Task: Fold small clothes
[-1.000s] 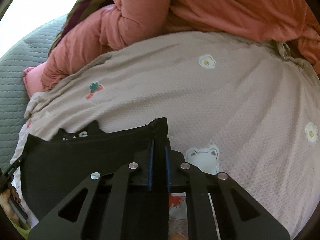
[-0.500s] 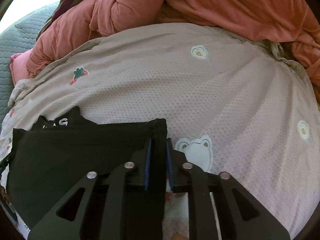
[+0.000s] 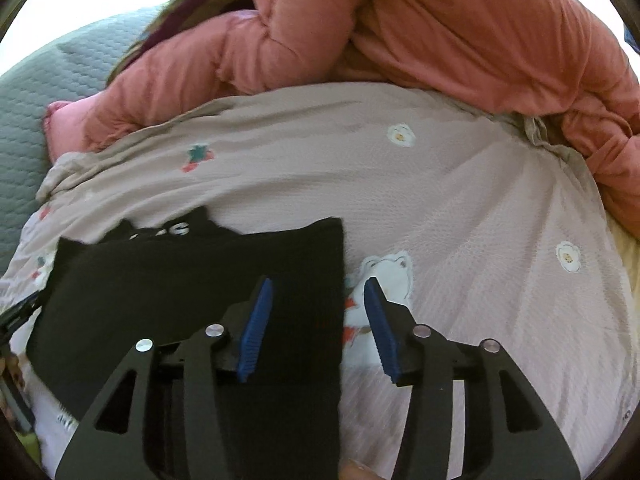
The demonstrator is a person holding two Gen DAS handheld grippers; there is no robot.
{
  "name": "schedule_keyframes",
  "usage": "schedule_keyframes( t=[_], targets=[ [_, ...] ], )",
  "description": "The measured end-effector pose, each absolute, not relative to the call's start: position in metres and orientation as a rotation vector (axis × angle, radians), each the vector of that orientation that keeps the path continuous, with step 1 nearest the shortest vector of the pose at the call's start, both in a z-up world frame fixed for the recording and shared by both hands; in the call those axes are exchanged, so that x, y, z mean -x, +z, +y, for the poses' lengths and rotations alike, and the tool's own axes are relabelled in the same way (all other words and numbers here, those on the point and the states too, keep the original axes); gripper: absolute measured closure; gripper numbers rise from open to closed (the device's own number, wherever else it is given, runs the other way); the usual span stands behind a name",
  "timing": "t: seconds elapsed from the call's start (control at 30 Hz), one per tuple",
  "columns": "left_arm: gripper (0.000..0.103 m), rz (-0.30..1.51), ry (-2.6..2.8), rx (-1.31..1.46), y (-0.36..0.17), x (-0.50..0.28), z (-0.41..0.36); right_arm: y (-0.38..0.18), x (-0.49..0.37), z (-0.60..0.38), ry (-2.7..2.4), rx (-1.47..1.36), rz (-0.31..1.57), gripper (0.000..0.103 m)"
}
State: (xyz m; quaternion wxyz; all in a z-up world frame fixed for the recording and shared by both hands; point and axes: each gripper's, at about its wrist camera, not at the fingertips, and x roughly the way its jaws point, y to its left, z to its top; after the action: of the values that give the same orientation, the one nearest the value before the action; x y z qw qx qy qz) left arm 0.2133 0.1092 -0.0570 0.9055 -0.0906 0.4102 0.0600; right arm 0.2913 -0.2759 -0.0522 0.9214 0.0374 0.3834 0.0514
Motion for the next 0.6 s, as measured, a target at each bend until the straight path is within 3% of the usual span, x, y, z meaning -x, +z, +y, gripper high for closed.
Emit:
schedule_keyframes(
  t=[0.07, 0.2, 0.6],
  targets=[
    [0.064, 0.844, 0.120, 0.188, -0.055, -0.209, 0.108, -0.049, -0.282, -0.271, 0.126, -0.067, 0.779, 0.052],
    [0.062, 0.837, 0.109, 0.182, -0.049, -0.198, 0.105, -0.043, -0.265, -0.260, 0.162, -0.051, 0.766, 0.045],
    [0.053, 0.797, 0.073, 0.156, -0.029, -0.168, 0.089, -0.042, -0.231, -0.246, 0.206, -0.042, 0.766, 0.044]
  ],
)
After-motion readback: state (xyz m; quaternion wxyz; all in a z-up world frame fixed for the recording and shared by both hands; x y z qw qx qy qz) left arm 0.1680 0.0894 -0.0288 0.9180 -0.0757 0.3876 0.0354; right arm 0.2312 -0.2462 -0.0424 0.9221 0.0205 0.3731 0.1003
